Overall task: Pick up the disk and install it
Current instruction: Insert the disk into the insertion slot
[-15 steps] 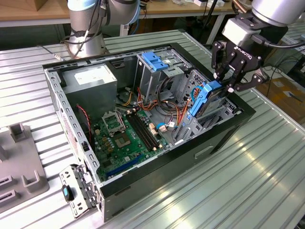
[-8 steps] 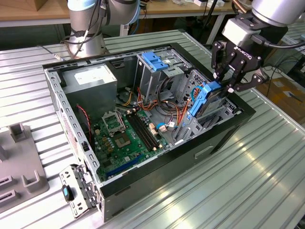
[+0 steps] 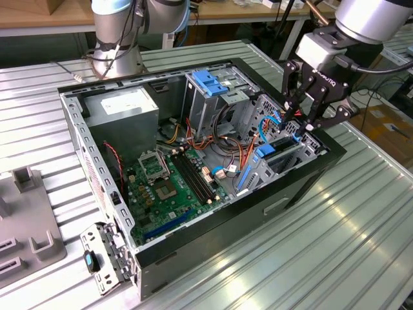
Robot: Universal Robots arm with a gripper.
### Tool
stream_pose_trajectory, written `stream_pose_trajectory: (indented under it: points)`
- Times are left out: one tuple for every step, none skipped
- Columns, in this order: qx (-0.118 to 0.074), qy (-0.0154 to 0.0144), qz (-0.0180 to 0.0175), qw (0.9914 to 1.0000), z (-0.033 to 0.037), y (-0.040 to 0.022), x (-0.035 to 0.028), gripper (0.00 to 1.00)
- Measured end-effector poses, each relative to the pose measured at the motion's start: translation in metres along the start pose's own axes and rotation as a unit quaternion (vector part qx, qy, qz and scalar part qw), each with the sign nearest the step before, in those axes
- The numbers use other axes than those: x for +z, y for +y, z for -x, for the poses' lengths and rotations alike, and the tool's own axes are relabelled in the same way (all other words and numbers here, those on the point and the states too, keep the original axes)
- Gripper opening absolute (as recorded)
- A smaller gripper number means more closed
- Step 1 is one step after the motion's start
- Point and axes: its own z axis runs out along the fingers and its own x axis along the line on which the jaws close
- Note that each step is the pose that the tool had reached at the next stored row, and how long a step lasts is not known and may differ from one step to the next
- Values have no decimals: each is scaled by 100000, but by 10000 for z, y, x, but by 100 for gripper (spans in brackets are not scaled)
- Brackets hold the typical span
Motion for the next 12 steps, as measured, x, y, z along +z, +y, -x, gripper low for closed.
stream_pose_trajectory:
  points:
    - [2, 4, 0, 100000, 0, 7, 18, 42]
    - [0, 15, 1, 100000, 0, 21, 46, 42]
    - [2, 16, 0, 100000, 0, 32, 65, 42]
    - [-1, 17, 0, 100000, -1, 41, 85, 42]
    - [1, 20, 2, 100000, 0, 50, 112, 42]
    - [-1, 27, 3, 100000, 1, 59, 136, 42]
    - [0, 28, 6, 100000, 1, 64, 150, 42]
    - [-1, 27, 9, 100000, 1, 70, 162, 42]
    - [1, 24, 15, 100000, 1, 79, 187, 42]
    - [-1, 25, 22, 100000, 2, 82, 201, 42]
    - [-8, 30, 37, 100000, 2, 83, 213, 42]
    - [-6, 34, 38, 100000, 2, 83, 213, 42]
